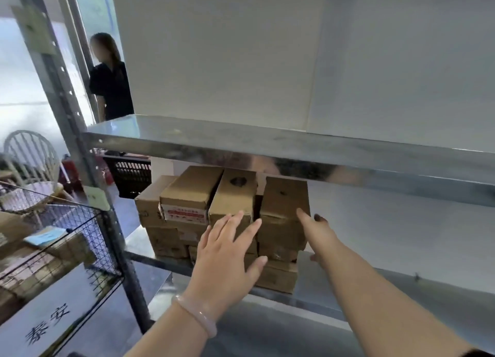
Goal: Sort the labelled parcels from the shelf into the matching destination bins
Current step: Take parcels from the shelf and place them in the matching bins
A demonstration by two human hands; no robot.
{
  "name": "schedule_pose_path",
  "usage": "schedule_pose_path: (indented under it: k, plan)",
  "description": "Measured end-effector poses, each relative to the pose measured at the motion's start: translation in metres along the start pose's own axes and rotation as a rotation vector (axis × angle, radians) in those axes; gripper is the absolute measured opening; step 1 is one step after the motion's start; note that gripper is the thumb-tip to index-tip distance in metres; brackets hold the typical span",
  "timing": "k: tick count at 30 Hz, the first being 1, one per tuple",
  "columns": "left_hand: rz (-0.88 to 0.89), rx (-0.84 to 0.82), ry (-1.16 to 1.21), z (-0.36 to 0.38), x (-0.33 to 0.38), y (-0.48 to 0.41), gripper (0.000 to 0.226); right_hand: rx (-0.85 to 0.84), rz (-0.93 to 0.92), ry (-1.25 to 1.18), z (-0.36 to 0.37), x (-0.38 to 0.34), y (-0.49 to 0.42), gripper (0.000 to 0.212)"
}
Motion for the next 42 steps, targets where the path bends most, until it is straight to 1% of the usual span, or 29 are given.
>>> schedule_pose_path:
  k: [2,5,6,9,12,14,17,20,22,24,25,27,29,30,32,33,34,36,38,40,41,42]
  plan:
    - [-0.036,-0.007,-0.012,0.003,0.001,0.002,0.067,-0.071,0.091,-0.073,0.005,0.005,-0.01,0.082]
    - [-0.078,-0.013,-0.027,0.006,0.003,0.007,0.066,-0.13,0.096,-0.154,0.008,0.012,-0.018,0.077]
    - [-0.085,-0.015,-0.03,0.006,0.004,0.008,0.066,-0.129,0.093,-0.196,0.006,0.013,-0.017,0.074]
    - [-0.09,-0.024,-0.017,0.005,0.008,0.011,0.065,-0.119,0.096,-0.287,-0.004,0.02,-0.004,0.053]
    - [-0.051,-0.023,0.013,0.002,0.014,0.01,0.063,-0.117,0.043,-0.322,-0.016,0.036,0.016,0.041]
    - [-0.011,-0.016,0.04,-0.002,0.02,0.007,0.063,-0.113,-0.016,-0.359,-0.026,0.05,0.034,0.042]
    - [0.017,-0.02,0.17,-0.005,0.03,0.001,0.064,-0.116,-0.087,-0.428,-0.037,0.07,0.065,0.045]
    - [-0.004,-0.06,0.395,-0.005,0.042,-0.003,0.068,-0.112,-0.175,-0.47,-0.044,0.084,0.1,0.045]
    - [-0.044,-0.104,0.558,-0.004,0.051,-0.004,0.072,-0.065,-0.24,-0.466,-0.05,0.09,0.123,0.051]
    - [-0.084,-0.147,0.655,-0.004,0.06,0.0,0.077,0.004,-0.307,-0.402,-0.054,0.096,0.143,0.059]
    - [-0.106,-0.152,0.684,-0.004,0.063,0.003,0.079,0.065,-0.35,-0.322,-0.055,0.099,0.152,0.061]
    - [-0.164,-0.156,0.755,-0.007,0.066,0.009,0.086,0.263,-0.463,-0.078,-0.056,0.105,0.17,0.07]
    - [-0.212,-0.202,0.871,-0.011,0.068,0.014,0.101,0.451,-0.576,0.15,-0.053,0.108,0.187,0.087]
    - [-0.223,-0.231,0.94,-0.013,0.069,0.017,0.112,0.507,-0.623,0.222,-0.05,0.108,0.195,0.093]
    - [-0.254,-0.24,1.103,-0.019,0.068,0.022,0.128,0.54,-0.737,0.293,-0.041,0.108,0.209,0.1]
    - [-0.276,-0.216,1.192,-0.023,0.065,0.024,0.129,0.53,-0.798,0.305,-0.037,0.107,0.215,0.1]
    - [-0.298,-0.181,1.277,-0.026,0.061,0.027,0.125,0.504,-0.839,0.302,-0.033,0.106,0.219,0.097]
    - [-0.338,-0.111,1.442,-0.032,0.049,0.033,0.109,0.42,-0.88,0.254,-0.025,0.1,0.229,0.083]
    - [-0.395,-0.065,1.584,-0.036,0.033,0.04,0.098,0.329,-0.901,0.109,-0.021,0.09,0.233,0.067]
    - [-0.474,-0.04,1.692,-0.04,0.018,0.048,0.092,0.193,-0.827,-0.165,-0.017,0.075,0.233,0.058]
    - [-0.513,-0.024,1.735,-0.042,0.011,0.051,0.09,0.094,-0.755,-0.263,-0.013,0.066,0.229,0.053]
    - [-0.549,0.0,1.774,-0.043,0.005,0.055,0.089,-0.027,-0.669,-0.292,-0.007,0.057,0.226,0.052]
Point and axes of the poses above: each hand's wrist, its own y-axis away from the middle knuckle, its own z-axis out of the palm, x = y × z, the point moved 3 cm from there along -y, towards the middle knuckle, and after that the axes turned 10 degrees about z, right-handed, at the moved point
